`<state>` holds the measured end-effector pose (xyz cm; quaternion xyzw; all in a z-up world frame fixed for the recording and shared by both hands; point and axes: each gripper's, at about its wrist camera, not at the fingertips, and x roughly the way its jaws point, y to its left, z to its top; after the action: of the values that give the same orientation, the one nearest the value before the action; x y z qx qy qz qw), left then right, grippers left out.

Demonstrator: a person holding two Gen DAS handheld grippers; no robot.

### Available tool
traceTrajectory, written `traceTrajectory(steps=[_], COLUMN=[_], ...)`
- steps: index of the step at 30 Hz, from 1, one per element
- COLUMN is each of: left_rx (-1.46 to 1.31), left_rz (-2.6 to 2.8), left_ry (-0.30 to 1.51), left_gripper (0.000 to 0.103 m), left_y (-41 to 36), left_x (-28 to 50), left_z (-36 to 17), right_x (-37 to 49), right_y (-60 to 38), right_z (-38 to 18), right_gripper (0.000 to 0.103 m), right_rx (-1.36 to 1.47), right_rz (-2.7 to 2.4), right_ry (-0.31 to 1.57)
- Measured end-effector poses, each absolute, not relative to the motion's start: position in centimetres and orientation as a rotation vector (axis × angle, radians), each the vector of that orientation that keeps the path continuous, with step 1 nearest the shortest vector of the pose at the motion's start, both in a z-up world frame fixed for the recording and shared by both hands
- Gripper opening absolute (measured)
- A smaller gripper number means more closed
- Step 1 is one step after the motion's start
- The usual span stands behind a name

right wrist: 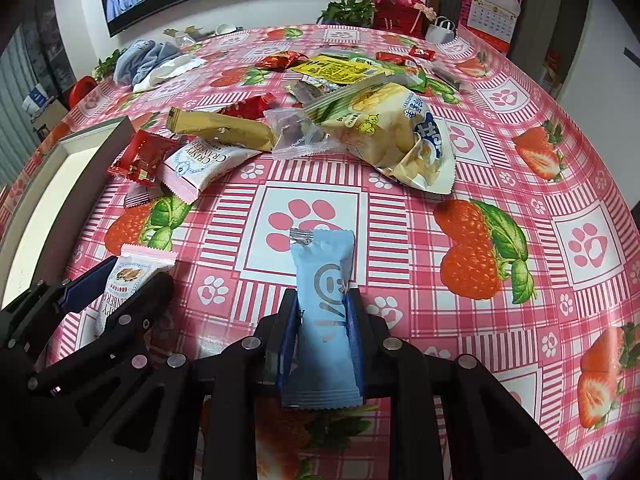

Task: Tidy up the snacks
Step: 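Lift the cranberry packet with left tool while right tool lifts blue bar, then carry both snacks over the white tray and open both tools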

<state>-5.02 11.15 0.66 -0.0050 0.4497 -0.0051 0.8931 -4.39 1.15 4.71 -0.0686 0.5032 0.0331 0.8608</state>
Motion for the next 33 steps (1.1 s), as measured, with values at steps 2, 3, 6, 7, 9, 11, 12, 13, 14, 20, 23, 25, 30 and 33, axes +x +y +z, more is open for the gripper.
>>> traceTrajectory(steps=[2, 3, 6, 7, 9, 11, 12, 13, 14, 20, 23, 25, 30, 33], left_rx=[-0.009, -0.009, -0.010, -0.009, -0.007, 0.004, 0.002, 0.003, 0.010, 0.004, -0.033, -0.064, -0.194, -0.268], left_rz=[-0.011, -0.012, -0.009, -0.010, -0.010, -0.007, -0.007, -0.006, -0.007, -0.028, -0.043, -0.046, -0.032, 0.011], left_ry=[0.934, 0.935, 0.934, 0.936, 0.940, 0.952, 0.960, 0.967, 0.974, 0.945, 0.913, 0.898, 0.873, 0.852], left_gripper=[0.048, 0.048, 0.048, 0.048, 0.048, 0.047, 0.047, 0.047, 0.045, 0.041, 0.041, 0.041, 0.041, 0.041], left_y=[11.1, 11.1, 11.1, 11.1, 11.1, 11.0, 11.0, 11.0, 11.0, 11.6, 12.9, 14.0, 19.5, 23.7], left_x=[-5.0, -5.0, -5.0, -5.0, -5.0, -5.0, -5.0, -5.0, -5.2, -7.1, -8.4, -9.0, -9.8, -9.8], left_z=[0.7, 0.7, 0.7, 0.7, 0.6, 0.7, 0.7, 0.8, 0.8, 3.2, 5.3, 6.5, 9.7, 11.1], right_x=[-4.3, -4.2, -4.2, -4.2, -4.2, -4.2, -4.3, -4.4, -4.5, -6.3, -7.2, -7.5, -7.8, -7.5], right_y=[1.1, 1.1, 1.3, 1.3, 1.3, 1.2, 1.1, 0.9, 0.8, 0.8, 1.1, 1.6, 5.0, 8.6], right_z=[4.7, 4.8, 4.7, 4.7, 4.7, 4.8, 4.8, 4.9, 5.0, 7.2, 8.8, 9.7, 12.3, 13.2], right_gripper=[0.025, 0.025, 0.025, 0.025, 0.025, 0.025, 0.025, 0.025, 0.025, 0.025, 0.025, 0.025, 0.025, 0.025], right_rx=[-0.131, -0.130, -0.135, -0.137, -0.133, -0.118, -0.105, -0.085, -0.073, -0.028, 0.000, 0.018, -0.001, -0.032], right_rz=[0.065, 0.065, 0.061, 0.062, 0.063, 0.069, 0.073, 0.079, 0.081, 0.106, 0.141, 0.170, 0.273, 0.356], right_ry=[1.063, 1.065, 1.070, 1.073, 1.076, 1.085, 1.090, 1.096, 1.098, 1.050, 1.020, 1.004, 0.962, 0.952])
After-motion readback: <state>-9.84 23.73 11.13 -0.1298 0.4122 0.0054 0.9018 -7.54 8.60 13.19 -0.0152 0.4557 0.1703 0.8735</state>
